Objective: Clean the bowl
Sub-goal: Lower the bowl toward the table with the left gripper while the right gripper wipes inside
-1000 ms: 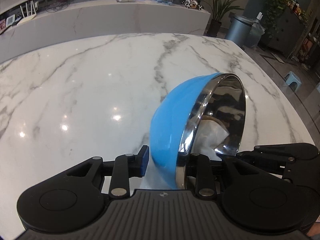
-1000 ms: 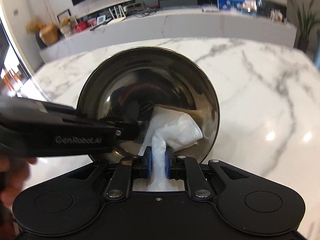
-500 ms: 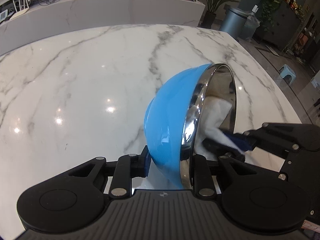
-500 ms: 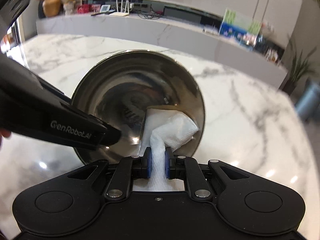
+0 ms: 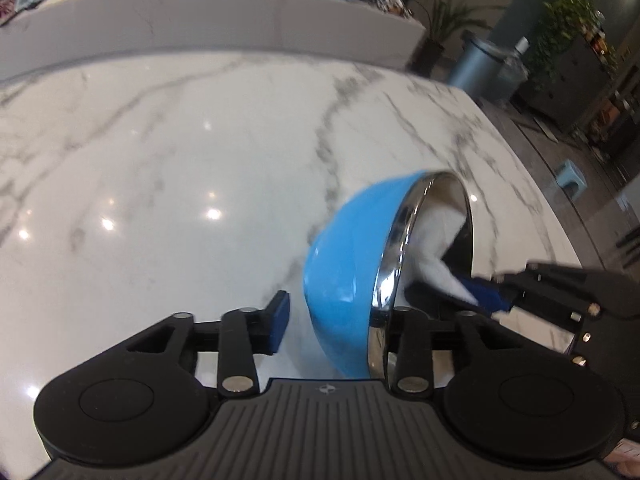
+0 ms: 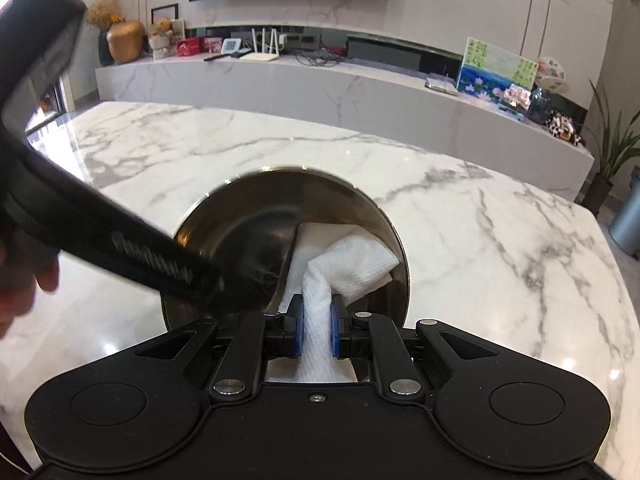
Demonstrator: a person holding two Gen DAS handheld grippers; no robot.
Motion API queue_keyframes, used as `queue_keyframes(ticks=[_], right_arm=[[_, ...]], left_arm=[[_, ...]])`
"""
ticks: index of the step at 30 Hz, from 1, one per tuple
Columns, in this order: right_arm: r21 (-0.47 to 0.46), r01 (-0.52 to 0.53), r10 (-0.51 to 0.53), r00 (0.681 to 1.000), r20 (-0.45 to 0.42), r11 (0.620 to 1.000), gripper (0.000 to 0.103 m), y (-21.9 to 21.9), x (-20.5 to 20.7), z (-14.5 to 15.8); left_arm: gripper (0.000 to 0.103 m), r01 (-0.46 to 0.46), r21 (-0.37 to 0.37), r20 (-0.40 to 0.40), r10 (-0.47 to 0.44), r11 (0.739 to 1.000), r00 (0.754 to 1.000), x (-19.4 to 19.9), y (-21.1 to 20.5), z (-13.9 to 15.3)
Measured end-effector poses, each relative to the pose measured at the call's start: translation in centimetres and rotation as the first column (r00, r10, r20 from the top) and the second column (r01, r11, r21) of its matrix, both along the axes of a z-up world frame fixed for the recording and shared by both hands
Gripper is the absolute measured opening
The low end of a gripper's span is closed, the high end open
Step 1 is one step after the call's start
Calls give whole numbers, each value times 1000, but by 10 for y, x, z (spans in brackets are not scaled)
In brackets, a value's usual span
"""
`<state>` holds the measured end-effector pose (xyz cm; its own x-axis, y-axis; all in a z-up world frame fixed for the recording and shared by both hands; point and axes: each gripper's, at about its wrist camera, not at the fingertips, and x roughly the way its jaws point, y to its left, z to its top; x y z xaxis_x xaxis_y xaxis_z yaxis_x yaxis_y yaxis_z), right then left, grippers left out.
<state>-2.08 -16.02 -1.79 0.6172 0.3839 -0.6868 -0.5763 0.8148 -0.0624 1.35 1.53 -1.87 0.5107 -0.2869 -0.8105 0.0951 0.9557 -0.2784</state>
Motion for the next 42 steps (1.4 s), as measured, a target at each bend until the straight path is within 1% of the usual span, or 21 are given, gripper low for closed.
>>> queue_keyframes(ticks=[4,8,10,11,14,16,18,21,25,28,32,36,42], right_arm=[[-8,-3,3,1000,-14,1000,11,7,3,-3],[-24,-11,11,1000,1,1000,11,16,2,-1],[-21,-12,12,1000,6,1000,11,19,2,0],[-18,-14,14,1000,5,1000,11,20,3,1],[-10,-21,21,1000,-1,1000,11,22,4,2],[-4,-24,24,1000,-7,1000,11,24,5,3],[0,-27,27,999,-19,1000,11,25,7,4],[4,-33,33,999,-39,999,11,29,12,6],[-12,-45,44,997,-60,999,11,34,20,7],[-34,-61,58,995,-83,998,11,39,28,6],[-61,-84,76,990,-115,995,11,45,40,4],[-88,-107,93,985,-146,990,11,51,51,2],[-108,-168,149,975,-163,980,11,53,50,1]], left_arm=[[39,-40,13,56,39,999,998,0,5,8],[39,-90,-14,139,91,996,986,0,12,19],[39,-120,-20,153,122,993,981,3,18,23],[38,-130,-19,147,131,991,980,5,19,23],[26,-156,-6,101,156,988,983,12,24,15],[25,-153,1,83,153,988,985,13,23,11],[21,-146,6,74,145,989,987,14,22,9],[20,-136,10,55,135,991,989,15,22,5],[20,-132,23,34,131,991,991,17,22,0],[17,-120,17,12,120,993,993,17,24,-4],[16,-109,-4,-21,109,994,994,19,26,-11],[16,-106,-5,-34,106,994,994,19,28,-14],[16,-99,4,-32,99,995,995,16,29,-13]])
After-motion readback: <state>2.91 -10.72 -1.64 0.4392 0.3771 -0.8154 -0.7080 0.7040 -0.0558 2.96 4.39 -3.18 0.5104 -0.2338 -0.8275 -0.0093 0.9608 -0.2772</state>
